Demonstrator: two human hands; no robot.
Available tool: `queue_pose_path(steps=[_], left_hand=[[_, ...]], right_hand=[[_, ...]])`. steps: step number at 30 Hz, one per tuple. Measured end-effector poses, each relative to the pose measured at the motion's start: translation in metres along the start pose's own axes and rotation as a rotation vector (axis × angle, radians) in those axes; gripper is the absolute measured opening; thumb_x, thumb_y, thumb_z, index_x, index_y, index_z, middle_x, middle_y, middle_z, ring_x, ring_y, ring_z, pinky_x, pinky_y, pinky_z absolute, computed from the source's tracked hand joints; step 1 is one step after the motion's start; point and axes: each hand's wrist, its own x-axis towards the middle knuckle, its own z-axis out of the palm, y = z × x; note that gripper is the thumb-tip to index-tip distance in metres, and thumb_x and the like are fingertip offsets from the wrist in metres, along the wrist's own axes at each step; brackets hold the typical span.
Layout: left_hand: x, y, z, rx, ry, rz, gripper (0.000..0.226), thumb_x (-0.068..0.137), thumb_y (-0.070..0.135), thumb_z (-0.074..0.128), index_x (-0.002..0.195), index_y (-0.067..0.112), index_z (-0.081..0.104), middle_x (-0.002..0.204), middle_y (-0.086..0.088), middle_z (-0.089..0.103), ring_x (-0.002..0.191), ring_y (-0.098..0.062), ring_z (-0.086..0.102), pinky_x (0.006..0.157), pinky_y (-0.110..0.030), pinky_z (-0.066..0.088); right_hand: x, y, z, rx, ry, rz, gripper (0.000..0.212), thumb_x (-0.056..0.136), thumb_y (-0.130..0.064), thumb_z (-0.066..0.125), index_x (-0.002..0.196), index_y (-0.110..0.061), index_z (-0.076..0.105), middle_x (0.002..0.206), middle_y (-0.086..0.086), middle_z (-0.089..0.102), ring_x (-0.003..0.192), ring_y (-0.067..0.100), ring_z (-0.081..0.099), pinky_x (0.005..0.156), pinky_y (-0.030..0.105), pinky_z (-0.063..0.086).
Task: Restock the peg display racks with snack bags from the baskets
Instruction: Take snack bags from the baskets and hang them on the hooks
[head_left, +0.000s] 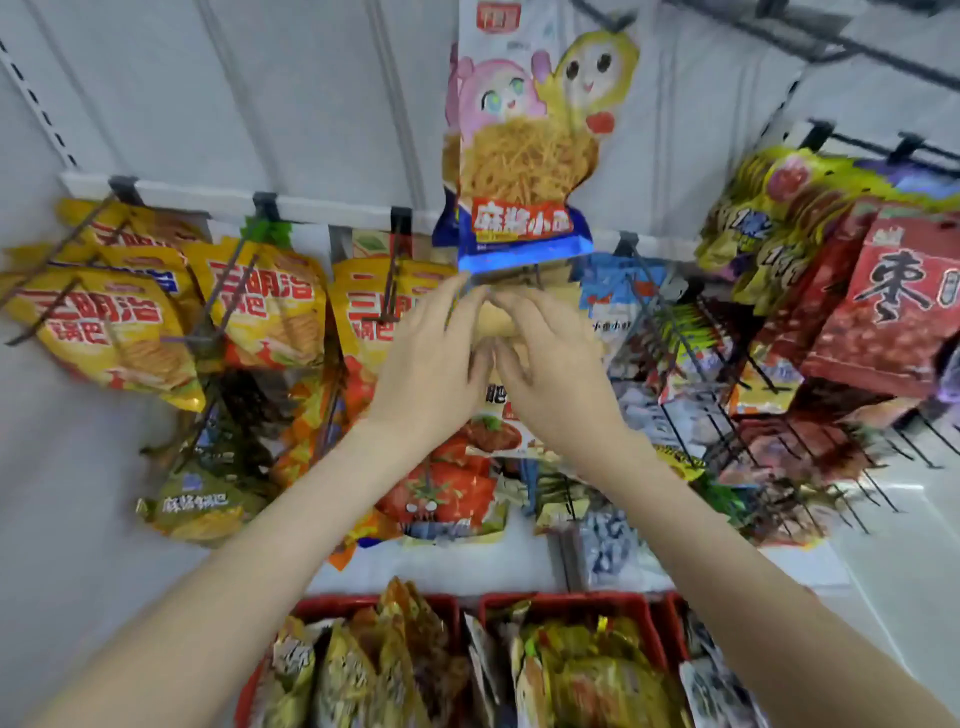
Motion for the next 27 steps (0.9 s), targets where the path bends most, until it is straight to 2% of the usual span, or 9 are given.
queue_pose_path(steps=[3, 7, 9, 12, 15, 17, 20, 24, 27], left_hand=[[-0.075, 0.009, 0.018, -0.066, -0.085, -0.094, 0.044, 0.087, 0.014, 0.052, 0.127, -0.004, 0.053, 0.133, -0.020, 0.052, 0.124, -0.032, 0.049, 0.106, -0.038, 0.036], [-0.182, 0.016, 0.053, -0.075, -0.253, -0.284, 0.045, 0.090, 0.022, 0.045, 0.127, -0.002, 0.055, 0.131, -0.017, 0.056, 0.119, -0.032, 0.054, 0.099, -0.041, 0.046], [-0.237, 0.017, 0.073, -0.036, -0.341, -0.386, 0.043, 0.087, 0.021, 0.047, 0.122, 0.000, 0.059, 0.123, -0.016, 0.061, 0.111, -0.032, 0.060, 0.092, -0.039, 0.050], [-0.328, 0.019, 0.114, -0.040, -0.485, -0.597, 0.043, 0.084, 0.024, 0.041, 0.114, 0.003, 0.063, 0.113, -0.017, 0.064, 0.102, -0.036, 0.063, 0.087, -0.041, 0.054], [-0.407, 0.023, 0.163, -0.149, -0.691, -0.833, 0.055, 0.086, 0.035, 0.031, 0.120, 0.002, 0.059, 0.117, -0.021, 0.059, 0.108, -0.040, 0.058, 0.091, -0.044, 0.050], [-0.443, 0.029, 0.198, -0.176, -0.837, -0.928, 0.047, 0.095, 0.034, 0.039, 0.131, 0.007, 0.051, 0.125, -0.015, 0.055, 0.112, -0.035, 0.055, 0.094, -0.039, 0.045], [-0.474, 0.034, 0.254, -0.198, -0.936, -1.049, 0.049, 0.096, 0.044, 0.044, 0.135, 0.014, 0.042, 0.126, -0.010, 0.058, 0.112, -0.030, 0.058, 0.097, -0.041, 0.044], [-0.484, 0.034, 0.326, -0.234, -0.917, -1.202, 0.059, 0.095, 0.049, 0.046, 0.140, 0.012, 0.035, 0.122, -0.012, 0.060, 0.113, -0.032, 0.058, 0.086, -0.034, 0.044], [-0.487, 0.032, 0.365, -0.261, -0.809, -1.266, 0.045, 0.100, 0.036, 0.044, 0.133, 0.006, 0.044, 0.112, -0.014, 0.063, 0.107, -0.031, 0.061, 0.076, -0.028, 0.040]], right_hand=[[-0.069, -0.010, 0.021, 0.105, -0.090, 0.002, 0.035, 0.089, -0.008, 0.054, 0.123, -0.002, 0.058, 0.117, 0.014, 0.061, 0.109, 0.028, 0.054, 0.094, 0.038, 0.042], [-0.166, -0.006, 0.063, 0.152, -0.277, 0.083, 0.030, 0.088, -0.011, 0.053, 0.116, -0.001, 0.061, 0.107, 0.014, 0.064, 0.100, 0.027, 0.057, 0.087, 0.036, 0.046], [-0.218, 0.006, 0.089, 0.176, -0.474, 0.216, 0.033, 0.087, -0.010, 0.053, 0.118, -0.001, 0.060, 0.109, 0.016, 0.064, 0.101, 0.034, 0.059, 0.086, 0.040, 0.049], [-0.304, 0.033, 0.127, 0.209, -0.736, 0.446, 0.034, 0.092, -0.005, 0.051, 0.125, -0.001, 0.056, 0.121, 0.021, 0.058, 0.114, 0.039, 0.051, 0.100, 0.042, 0.039], [-0.390, 0.062, 0.161, 0.146, -1.022, 0.632, 0.040, 0.097, -0.013, 0.047, 0.137, -0.005, 0.045, 0.138, 0.017, 0.047, 0.127, 0.034, 0.042, 0.105, 0.034, 0.029], [-0.446, 0.083, 0.185, 0.181, -1.161, 0.821, 0.046, 0.093, -0.018, 0.049, 0.139, -0.013, 0.040, 0.141, 0.017, 0.044, 0.125, 0.036, 0.046, 0.107, 0.042, 0.036], [-0.504, 0.108, 0.219, 0.195, -1.178, 1.020, 0.052, 0.089, -0.024, 0.051, 0.139, -0.018, 0.035, 0.138, 0.020, 0.045, 0.119, 0.039, 0.049, 0.100, 0.051, 0.044], [-0.543, 0.129, 0.261, 0.146, -1.186, 1.047, 0.080, 0.091, -0.027, 0.061, 0.152, -0.015, 0.010, 0.152, 0.015, 0.030, 0.138, 0.034, 0.031, 0.106, 0.044, 0.035], [-0.563, 0.143, 0.288, 0.167, -1.158, 1.035, 0.086, 0.092, -0.033, 0.059, 0.152, -0.023, -0.001, 0.150, 0.013, 0.034, 0.133, 0.036, 0.038, 0.101, 0.047, 0.043]])
